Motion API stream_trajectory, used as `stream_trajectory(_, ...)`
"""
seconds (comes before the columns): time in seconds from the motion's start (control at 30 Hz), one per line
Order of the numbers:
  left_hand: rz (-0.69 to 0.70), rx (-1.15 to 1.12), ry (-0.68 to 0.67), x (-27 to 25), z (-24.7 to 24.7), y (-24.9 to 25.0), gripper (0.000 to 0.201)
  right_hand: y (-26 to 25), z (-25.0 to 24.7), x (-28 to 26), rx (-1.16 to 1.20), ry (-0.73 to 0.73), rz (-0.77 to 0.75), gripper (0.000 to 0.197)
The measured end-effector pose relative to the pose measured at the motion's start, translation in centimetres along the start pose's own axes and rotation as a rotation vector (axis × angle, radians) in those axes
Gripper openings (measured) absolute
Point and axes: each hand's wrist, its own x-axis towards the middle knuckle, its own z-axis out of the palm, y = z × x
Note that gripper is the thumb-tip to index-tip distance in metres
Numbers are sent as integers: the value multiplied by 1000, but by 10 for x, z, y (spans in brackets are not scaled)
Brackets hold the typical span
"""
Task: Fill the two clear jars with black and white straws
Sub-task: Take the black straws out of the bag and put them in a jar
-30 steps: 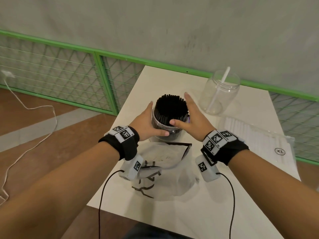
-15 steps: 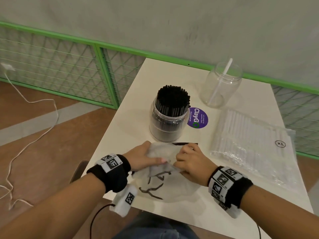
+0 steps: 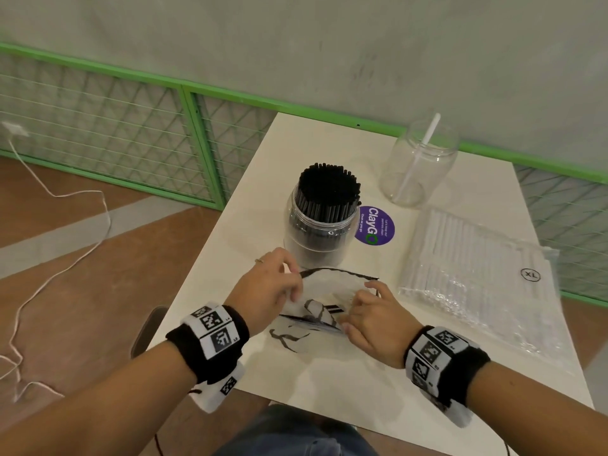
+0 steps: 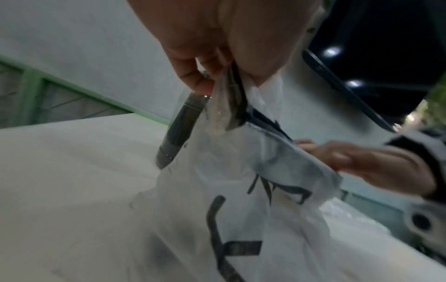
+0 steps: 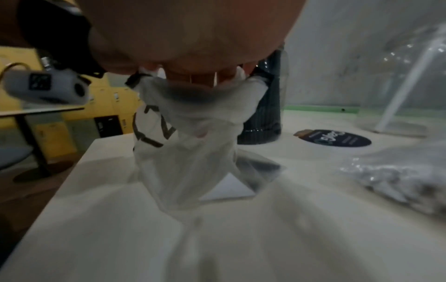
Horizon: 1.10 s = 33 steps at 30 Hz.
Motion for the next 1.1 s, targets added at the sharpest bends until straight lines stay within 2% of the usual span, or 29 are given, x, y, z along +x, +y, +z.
stream_trajectory(0.07,15,194,-123,2,5,2,35,-4,-2,13,-22,-78,73,50)
stream_trajectory(0.13,-87,372,-273,4,12,9,39,-4,-4,26,-7,-155,117,39)
stream_trajectory(0.17,-174,417,-345,5,15,14,44,-5,-3,31,0,-191,126,41)
stream_trajectory(0.2,-259,422,-379,6,16,19,48,-6,-2,36,0,-216,142,55)
stream_trajectory(0.27,-410,361,-361,7,19,24,64,-9,0,41,2,-221,184,82)
stream_trajectory(0.33,-518,261,-349,6,22,21,82,-14,2,40,6,-146,175,88)
stream_trajectory(0.4,-561,181,-400,6,25,16,91,-16,1,38,-54,-3,112,83)
stream_trajectory(0.5,-523,97,-469,4,28,8,96,-17,-3,38,-120,296,4,45)
stream_trajectory(0.57,-511,118,-496,0,28,1,98,-19,-5,41,-116,392,-34,29)
stream_trajectory(0.7,-556,240,-583,-8,31,-14,104,-11,13,55,6,217,-17,35)
stream_trajectory(0.83,-636,240,-645,-10,37,-23,106,-24,26,80,43,6,33,29)
stream_trajectory(0.97,-655,251,-563,-5,39,-24,98,-37,33,104,57,-177,179,28)
stream_trajectory(1.1,-570,41,-427,2,28,-18,88,-42,37,115,-36,-182,174,24)
